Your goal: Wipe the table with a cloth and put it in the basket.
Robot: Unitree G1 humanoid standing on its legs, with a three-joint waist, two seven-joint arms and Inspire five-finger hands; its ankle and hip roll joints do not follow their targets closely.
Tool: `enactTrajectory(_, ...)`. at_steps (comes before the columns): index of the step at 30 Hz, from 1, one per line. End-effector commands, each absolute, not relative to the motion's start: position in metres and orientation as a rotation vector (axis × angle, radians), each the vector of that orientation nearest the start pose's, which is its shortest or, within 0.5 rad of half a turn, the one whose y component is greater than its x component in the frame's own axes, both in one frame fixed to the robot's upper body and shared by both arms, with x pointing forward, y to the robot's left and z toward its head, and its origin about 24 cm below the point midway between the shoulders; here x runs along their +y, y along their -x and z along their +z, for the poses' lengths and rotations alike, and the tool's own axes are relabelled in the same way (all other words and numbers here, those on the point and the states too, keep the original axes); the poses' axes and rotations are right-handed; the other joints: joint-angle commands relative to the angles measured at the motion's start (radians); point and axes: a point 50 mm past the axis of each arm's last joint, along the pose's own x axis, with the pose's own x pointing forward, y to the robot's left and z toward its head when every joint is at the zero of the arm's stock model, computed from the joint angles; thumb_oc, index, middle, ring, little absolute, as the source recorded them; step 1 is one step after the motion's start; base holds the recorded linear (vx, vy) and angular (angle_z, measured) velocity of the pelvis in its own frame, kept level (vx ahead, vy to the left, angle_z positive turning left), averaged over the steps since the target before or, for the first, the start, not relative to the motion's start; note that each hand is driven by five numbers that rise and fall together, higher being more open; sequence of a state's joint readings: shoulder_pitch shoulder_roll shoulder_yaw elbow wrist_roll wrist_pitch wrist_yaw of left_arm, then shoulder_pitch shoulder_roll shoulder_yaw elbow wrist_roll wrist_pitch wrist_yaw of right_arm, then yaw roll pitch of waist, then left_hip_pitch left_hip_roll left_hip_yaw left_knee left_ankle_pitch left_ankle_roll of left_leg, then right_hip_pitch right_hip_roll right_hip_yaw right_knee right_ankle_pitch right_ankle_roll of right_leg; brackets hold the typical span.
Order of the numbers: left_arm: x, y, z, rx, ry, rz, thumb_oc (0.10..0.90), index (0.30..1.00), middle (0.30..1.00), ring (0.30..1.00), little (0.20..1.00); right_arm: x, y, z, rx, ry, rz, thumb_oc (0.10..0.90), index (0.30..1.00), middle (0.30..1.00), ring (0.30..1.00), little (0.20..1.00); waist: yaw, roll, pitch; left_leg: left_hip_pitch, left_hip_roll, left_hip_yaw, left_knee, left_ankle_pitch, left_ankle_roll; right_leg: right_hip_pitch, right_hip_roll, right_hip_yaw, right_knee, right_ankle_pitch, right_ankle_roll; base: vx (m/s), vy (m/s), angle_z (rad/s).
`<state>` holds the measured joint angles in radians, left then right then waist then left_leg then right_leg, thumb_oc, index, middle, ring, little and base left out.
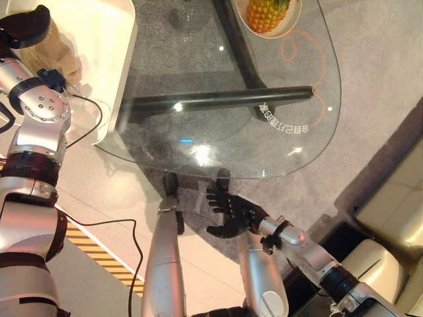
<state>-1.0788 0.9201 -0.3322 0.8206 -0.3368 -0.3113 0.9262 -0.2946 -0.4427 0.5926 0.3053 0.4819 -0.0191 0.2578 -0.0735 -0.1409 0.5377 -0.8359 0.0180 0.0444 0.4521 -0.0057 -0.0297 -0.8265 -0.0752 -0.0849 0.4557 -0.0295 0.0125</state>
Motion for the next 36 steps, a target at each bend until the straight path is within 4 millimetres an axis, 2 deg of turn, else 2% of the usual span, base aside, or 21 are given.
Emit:
enactTrajectory(1, 0.339, -0.307, 0.338, -0.982, -0.274, 1.103, 0.800, 0.900, 0.900, 0.900, 0.900, -0.114, -0.253, 0.010, 0.229, 0.045, 0.710, 0.800, 0.900, 0.900, 0.900, 0.900, 0.020, 0.084, -0.018, 0.060, -0.040, 0.050, -0.013, -0.060, 0.083, 0.050, 0.033, -0.021, -0.054, 0.028, -0.012, -0.01, -0.052, 0.04)
enactTrajectory(7, 0.345, -0.305, 0.314, -0.935, -0.240, 1.079, 0.800, 0.900, 0.900, 0.900, 0.900, -0.119, -0.251, 0.007, 0.234, 0.029, 0.686, 0.800, 0.900, 0.900, 0.900, 0.900, 0.036, 0.089, -0.018, 0.093, -0.045, 0.041, -0.018, -0.055, 0.074, 0.088, 0.033, -0.031, -0.047, 0.007, -0.020, -0.01, -0.058, 0.05)
enactTrajectory(11, 0.350, -0.307, 0.279, -0.822, -0.240, 1.008, 0.800, 0.900, 0.900, 0.900, 0.900, -0.122, -0.250, 0.001, 0.252, 0.014, 0.667, 0.800, 0.900, 0.900, 0.900, 0.900, 0.052, 0.093, -0.018, 0.131, -0.051, 0.031, -0.023, -0.052, 0.067, 0.131, 0.035, -0.039, -0.043, -0.011, -0.025, -0.01, -0.075, 0.00)
enactTrajectory(15, 0.345, -0.303, 0.220, -0.683, -0.222, 0.931, 0.800, 0.900, 0.900, 0.900, 0.900, -0.127, -0.245, -0.009, 0.285, 0.003, 0.642, 0.800, 0.900, 0.900, 0.900, 0.900, 0.080, 0.099, -0.018, 0.190, -0.063, 0.018, -0.044, -0.043, 0.058, 0.199, 0.033, -0.048, -0.053, -0.024, -0.027, -0.02, -0.078, 0.03)
enactTrajectory(21, 0.324, -0.283, 0.126, -0.448, -0.147, 0.861, 0.800, 0.900, 0.900, 0.900, 0.900, -0.137, -0.238, -0.030, 0.351, -0.031, 0.594, 0.800, 0.900, 0.900, 0.900, 0.900, 0.124, 0.108, -0.018, 0.337, -0.077, -0.014, -0.092, -0.028, 0.043, 0.355, 0.017, -0.071, -0.091, -0.039, -0.026, -0.02, -0.096, 0.02)
enactTrajectory(23, 0.321, -0.277, 0.109, -0.393, -0.136, 0.851, 0.800, 0.900, 0.900, 0.900, 0.900, -0.139, -0.237, -0.035, 0.372, -0.043, 0.580, 0.800, 0.900, 0.900, 0.900, 0.900, 0.132, 0.109, -0.018, 0.374, -0.078, -0.020, -0.103, -0.026, 0.041, 0.396, 0.013, -0.075, -0.102, -0.040, -0.026, -0.01, -0.096, 0.08)
enactTrajectory(25, 0.316, -0.262, 0.072, -0.260, -0.103, 0.826, 0.800, 0.900, 0.900, 0.900, 0.900, -0.145, -0.230, -0.048, 0.431, -0.058, 0.546, 0.800, 0.900, 0.900, 0.900, 0.900, 0.139, 0.109, -0.054, 0.429, -0.077, -0.030, -0.133, -0.020, 0.036, 0.458, 0.004, -0.082, -0.135, -0.040, -0.023, 0.02, -0.130, 0.08)
enactTrajectory(27, 0.314, -0.253, 0.056, -0.199, -0.099, 0.809, 0.800, 0.900, 0.900, 0.900, 0.900, -0.148, -0.226, -0.054, 0.463, -0.057, 0.531, 0.800, 0.900, 0.900, 0.900, 0.900, 0.141, 0.109, -0.075, 0.452, -0.074, -0.033, -0.151, -0.016, 0.031, 0.488, 0.003, -0.086, -0.156, -0.039, -0.023, 0.01, -0.088, 0.12)
enactTrajectory(32, 0.294, -0.220, -0.014, 0.091, -0.059, 0.718, 0.800, 0.900, 0.900, 0.900, 0.900, -0.166, -0.209, -0.080, 0.610, -0.023, 0.465, 0.800, 0.900, 0.900, 0.900, 0.900, 0.139, 0.110, -0.148, 0.537, -0.059, -0.045, -0.223, 0.008, 0.017, 0.593, 0.007, -0.089, -0.235, -0.025, -0.026, 0.02, -0.074, 0.01)
enactTrajectory(36, 0.278, -0.193, -0.060, 0.323, -0.051, 0.606, 0.800, 0.900, 0.900, 0.900, 0.900, -0.182, -0.185, -0.105, 0.766, 0.025, 0.436, 0.800, 0.900, 0.900, 0.900, 0.900, 0.141, 0.107, -0.214, 0.613, -0.050, -0.049, -0.287, 0.020, 0.009, 0.678, 0.006, -0.087, -0.306, -0.009, -0.018, 0.06, -0.045, -0.03)
